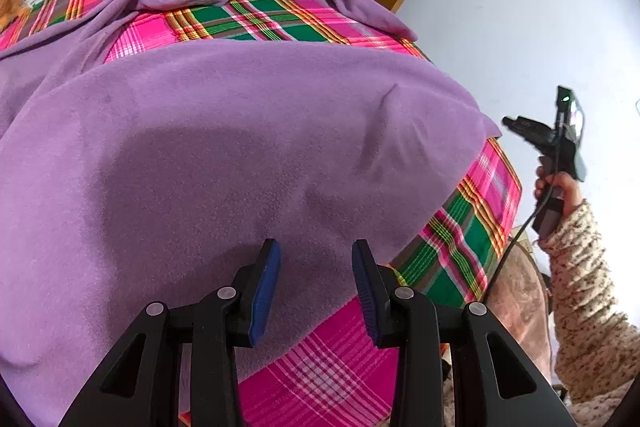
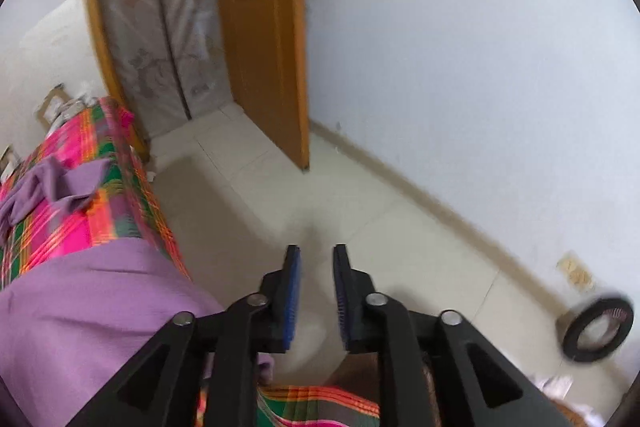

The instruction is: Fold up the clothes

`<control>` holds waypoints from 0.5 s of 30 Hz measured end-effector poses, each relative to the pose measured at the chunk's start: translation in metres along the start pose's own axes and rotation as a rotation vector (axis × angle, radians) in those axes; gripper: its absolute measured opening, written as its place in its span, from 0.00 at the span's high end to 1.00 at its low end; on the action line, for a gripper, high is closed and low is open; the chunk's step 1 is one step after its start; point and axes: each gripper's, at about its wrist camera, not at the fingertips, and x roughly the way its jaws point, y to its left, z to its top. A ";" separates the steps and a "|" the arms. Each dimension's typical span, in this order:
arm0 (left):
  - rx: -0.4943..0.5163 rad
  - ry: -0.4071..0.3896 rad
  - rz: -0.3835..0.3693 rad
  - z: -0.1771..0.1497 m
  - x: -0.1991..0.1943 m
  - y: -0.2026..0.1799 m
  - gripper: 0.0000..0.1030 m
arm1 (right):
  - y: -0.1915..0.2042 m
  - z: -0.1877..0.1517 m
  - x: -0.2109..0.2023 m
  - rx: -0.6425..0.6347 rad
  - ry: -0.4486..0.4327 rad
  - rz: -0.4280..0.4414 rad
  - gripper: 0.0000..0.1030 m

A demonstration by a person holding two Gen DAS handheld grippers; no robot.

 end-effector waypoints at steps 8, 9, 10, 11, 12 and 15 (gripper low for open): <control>0.005 -0.011 0.009 -0.004 -0.001 0.000 0.62 | 0.046 -0.028 0.002 -0.159 0.044 0.048 0.73; 0.009 -0.009 0.010 -0.005 -0.001 0.000 0.62 | 0.045 -0.027 0.003 -0.153 0.059 0.018 0.73; 0.013 -0.008 0.011 -0.006 -0.002 -0.001 0.62 | 0.045 -0.026 0.003 -0.146 0.072 -0.015 0.73; 0.016 -0.007 0.011 -0.007 -0.003 -0.001 0.62 | 0.051 -0.025 -0.004 -0.161 0.054 -0.012 0.73; 0.015 -0.008 0.008 -0.008 -0.003 0.000 0.62 | 0.058 -0.025 -0.012 -0.181 0.028 -0.002 0.73; 0.007 -0.010 -0.001 -0.011 -0.005 0.002 0.62 | 0.081 -0.036 -0.036 -0.277 -0.037 0.086 0.73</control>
